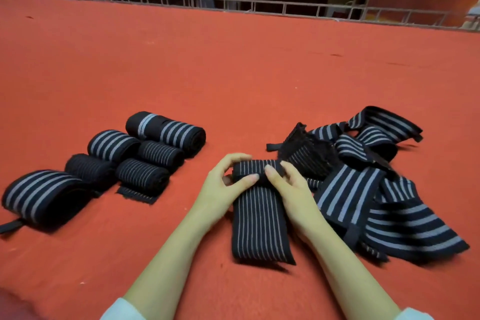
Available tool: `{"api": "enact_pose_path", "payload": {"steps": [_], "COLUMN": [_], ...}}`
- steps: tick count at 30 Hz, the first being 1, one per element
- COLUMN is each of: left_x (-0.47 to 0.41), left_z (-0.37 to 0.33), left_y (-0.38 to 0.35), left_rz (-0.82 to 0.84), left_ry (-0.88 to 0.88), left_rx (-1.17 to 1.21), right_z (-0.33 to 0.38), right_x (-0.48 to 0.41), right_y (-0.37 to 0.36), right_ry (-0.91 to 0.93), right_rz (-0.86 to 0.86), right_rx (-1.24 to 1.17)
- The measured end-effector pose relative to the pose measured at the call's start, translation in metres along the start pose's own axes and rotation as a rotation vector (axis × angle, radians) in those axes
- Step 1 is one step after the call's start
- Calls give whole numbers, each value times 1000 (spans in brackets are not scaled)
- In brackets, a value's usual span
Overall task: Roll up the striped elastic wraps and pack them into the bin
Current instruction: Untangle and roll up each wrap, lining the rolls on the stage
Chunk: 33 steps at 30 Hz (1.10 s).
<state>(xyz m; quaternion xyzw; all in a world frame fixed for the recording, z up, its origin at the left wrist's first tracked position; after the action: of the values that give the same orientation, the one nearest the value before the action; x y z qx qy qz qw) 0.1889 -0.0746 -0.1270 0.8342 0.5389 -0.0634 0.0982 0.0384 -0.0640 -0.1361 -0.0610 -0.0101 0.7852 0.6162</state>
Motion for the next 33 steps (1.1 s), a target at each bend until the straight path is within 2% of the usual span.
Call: {"api": "enact_pose_path", "payload": {"steps": [4,9,14,19,21,26,31,33], "left_x": [-3,-4,-3,-3,-3,-3,-1,-2], "left_z": [4,3,6,4,4,3,4,3], "left_y": [2,6,7,4,2,9,8,5], "left_rz": [32,-3,50,112,110,18,78,91], "left_ry": [127,80,38,161,202,85,47,77], "left_rx": [248,181,91,278,270,175,86,132], "right_z": [-2,-3,1,0,-1,-4,-3,-3], "right_x": [-3,-2,-1,0,0,-3,-2,-2], "right_y": [8,10,9,9,7,6,5,5], "right_ry": [96,112,65,85,92,-17,-28,-9], "right_rz": [11,62,33,68,86,49,44,55], "right_rx": [96,115,-19,32,50,-142,-159,-172]}}
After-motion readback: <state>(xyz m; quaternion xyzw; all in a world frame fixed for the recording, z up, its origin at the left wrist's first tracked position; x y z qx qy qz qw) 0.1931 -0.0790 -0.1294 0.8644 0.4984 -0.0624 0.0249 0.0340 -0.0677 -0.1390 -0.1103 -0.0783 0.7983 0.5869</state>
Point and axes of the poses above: each hand's wrist, its own x-axis away from the middle knuckle, its own y-axis out of the back of the hand, z = x × y, the point moved 2 cm from there along -x, towards the middle knuckle, and after that the axes turned 14 degrees about z, right-handed, at the moved point
